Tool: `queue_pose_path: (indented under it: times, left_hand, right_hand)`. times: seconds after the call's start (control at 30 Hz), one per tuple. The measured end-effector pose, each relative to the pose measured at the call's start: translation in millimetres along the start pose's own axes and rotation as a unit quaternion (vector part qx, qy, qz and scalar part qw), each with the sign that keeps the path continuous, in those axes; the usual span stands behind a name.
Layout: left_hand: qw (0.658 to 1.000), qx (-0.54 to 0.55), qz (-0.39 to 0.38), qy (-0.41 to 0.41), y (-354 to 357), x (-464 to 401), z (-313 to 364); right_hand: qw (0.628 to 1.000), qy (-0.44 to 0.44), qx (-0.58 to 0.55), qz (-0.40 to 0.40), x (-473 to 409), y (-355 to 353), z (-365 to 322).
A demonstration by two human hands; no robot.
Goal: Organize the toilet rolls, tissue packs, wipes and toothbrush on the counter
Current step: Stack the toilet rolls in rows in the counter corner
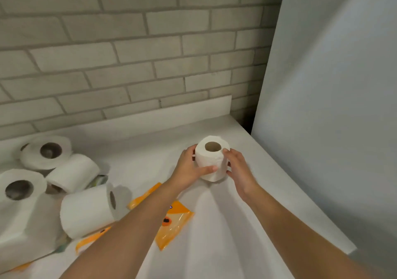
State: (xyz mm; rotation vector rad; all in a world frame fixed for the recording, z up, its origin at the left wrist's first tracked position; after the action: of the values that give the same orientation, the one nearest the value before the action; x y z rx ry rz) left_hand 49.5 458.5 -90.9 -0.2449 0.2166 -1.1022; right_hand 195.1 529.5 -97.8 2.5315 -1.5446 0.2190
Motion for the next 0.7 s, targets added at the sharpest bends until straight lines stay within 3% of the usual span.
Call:
queue_pose_path:
  times: [0.37,0.7]
  left_hand:
    - [0.991,0.090,0.089,-0.040,43,-83,-22]
    - [0.982,0.156,0.085,-0.058,63,-161,-21]
  right_hand:
    - [0.997,-0.027,0.059,-0.034,-104,-30,-18]
    - [0.999,-0.024,-0.001,-0.039,-186,-44,-21]
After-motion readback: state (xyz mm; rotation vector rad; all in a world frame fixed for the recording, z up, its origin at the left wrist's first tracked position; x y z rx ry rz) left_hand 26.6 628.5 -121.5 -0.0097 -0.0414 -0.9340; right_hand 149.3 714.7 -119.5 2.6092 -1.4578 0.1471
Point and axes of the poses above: each hand's wrist, its own x-axis away from the middle knuckle, its own y-axis out of the palm, z = x × y, the point moved 5 cm from there along -x, towards the middle knuckle, and after that the axes turned 4 degrees about x, right-handed, at the moved point
